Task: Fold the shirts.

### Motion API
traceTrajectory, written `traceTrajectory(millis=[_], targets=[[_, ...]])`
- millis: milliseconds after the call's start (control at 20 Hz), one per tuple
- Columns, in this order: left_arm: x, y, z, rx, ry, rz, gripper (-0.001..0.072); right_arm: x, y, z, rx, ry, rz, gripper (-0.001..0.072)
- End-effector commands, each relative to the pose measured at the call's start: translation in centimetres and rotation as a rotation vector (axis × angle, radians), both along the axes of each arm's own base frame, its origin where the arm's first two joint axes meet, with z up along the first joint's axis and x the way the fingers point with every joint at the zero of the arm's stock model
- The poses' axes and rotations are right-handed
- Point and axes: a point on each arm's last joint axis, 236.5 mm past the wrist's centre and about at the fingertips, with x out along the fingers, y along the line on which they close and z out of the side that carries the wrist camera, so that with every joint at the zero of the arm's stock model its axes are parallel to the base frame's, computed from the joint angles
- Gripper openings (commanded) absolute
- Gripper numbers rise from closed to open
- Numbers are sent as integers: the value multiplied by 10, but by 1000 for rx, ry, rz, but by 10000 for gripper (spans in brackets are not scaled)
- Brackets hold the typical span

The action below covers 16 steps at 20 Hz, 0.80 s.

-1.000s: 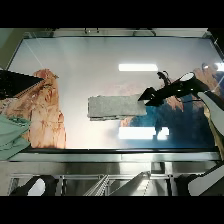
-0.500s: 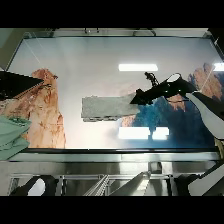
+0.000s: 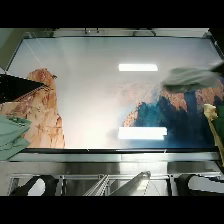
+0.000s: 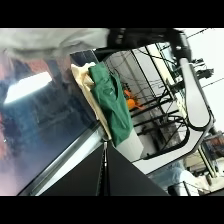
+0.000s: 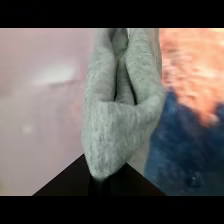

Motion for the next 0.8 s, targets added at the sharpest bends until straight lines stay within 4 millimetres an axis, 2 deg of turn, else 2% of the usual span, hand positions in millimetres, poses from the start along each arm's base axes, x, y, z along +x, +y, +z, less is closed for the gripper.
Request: traceTrajectory(millis=[0, 50, 100, 200, 300, 350, 400, 550, 600, 650, 700, 750], targets=[[-10, -10, -1, 11, -28, -61, 10, -167, -125, 4, -118, 408, -540, 15], [-13, -16, -1, 13, -35, -84, 10, -220, -144, -3, -161, 563, -630, 15], [-16, -23, -1, 14, -40, -110, 10, -257, -160, -8, -208, 651, -690, 15], [-26, -38, -2, 18, -38, -169, 10, -328, -176, -20, -268, 831, -788, 15], [-33, -51, -2, 17, -41, -215, 9, -381, -179, -34, -283, 1001, -815, 15], [-34, -57, -2, 16, -45, -222, 10, -399, -177, -45, -259, 1059, -812, 16], [-33, -62, -1, 15, -49, -225, 9, -409, -173, -57, -220, 1089, -814, 15], [-28, -71, 0, 12, -59, -212, 10, -419, -174, -85, -176, 1128, -766, 28], [-25, -71, 0, 11, -62, -200, 10, -418, -176, -92, -165, 1136, -752, 241], [-22, -70, 1, 10, -64, -185, 10, -416, -175, -96, -150, 1141, -740, 554], [-19, -70, 1, 10, -66, -173, 10, -414, -175, -99, -147, 1148, -718, 704], [-18, -70, 1, 9, -67, -168, 10, -409, -175, -100, -152, 1148, -696, 704]])
